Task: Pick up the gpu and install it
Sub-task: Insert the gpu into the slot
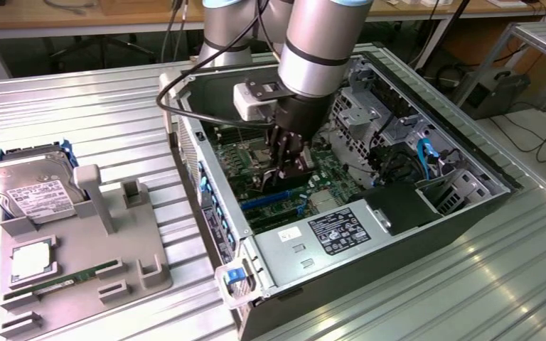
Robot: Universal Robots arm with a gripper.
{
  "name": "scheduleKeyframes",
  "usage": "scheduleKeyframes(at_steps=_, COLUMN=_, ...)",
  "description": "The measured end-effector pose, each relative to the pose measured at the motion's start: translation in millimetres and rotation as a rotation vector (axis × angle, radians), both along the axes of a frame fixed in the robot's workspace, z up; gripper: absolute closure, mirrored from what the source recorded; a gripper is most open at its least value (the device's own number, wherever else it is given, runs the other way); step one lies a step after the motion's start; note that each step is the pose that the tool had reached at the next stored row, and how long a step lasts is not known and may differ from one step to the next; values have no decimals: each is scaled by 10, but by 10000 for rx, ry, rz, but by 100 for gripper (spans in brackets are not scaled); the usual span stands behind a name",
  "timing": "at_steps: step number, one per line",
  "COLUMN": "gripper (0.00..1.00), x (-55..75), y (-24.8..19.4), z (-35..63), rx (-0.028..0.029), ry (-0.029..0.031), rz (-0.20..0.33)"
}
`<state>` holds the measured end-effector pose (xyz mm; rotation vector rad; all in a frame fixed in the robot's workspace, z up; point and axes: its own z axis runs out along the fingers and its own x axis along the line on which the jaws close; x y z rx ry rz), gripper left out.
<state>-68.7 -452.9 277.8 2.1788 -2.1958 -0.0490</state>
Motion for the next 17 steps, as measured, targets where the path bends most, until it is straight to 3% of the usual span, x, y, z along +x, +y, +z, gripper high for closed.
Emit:
scheduleKeyframes(at_steps=8, gripper=74, x=-17, y=0, z=-61, rx=1, ry=-1, rz=11)
scheduleKeyframes(at_steps=13, gripper=74, x=-28, y=0, z=-132, rx=53, ry=-7, rz=73)
scheduleKeyframes(at_steps=17, gripper=74, x=-42, y=2, z=-174, rx=60, ry=-21, rz=208)
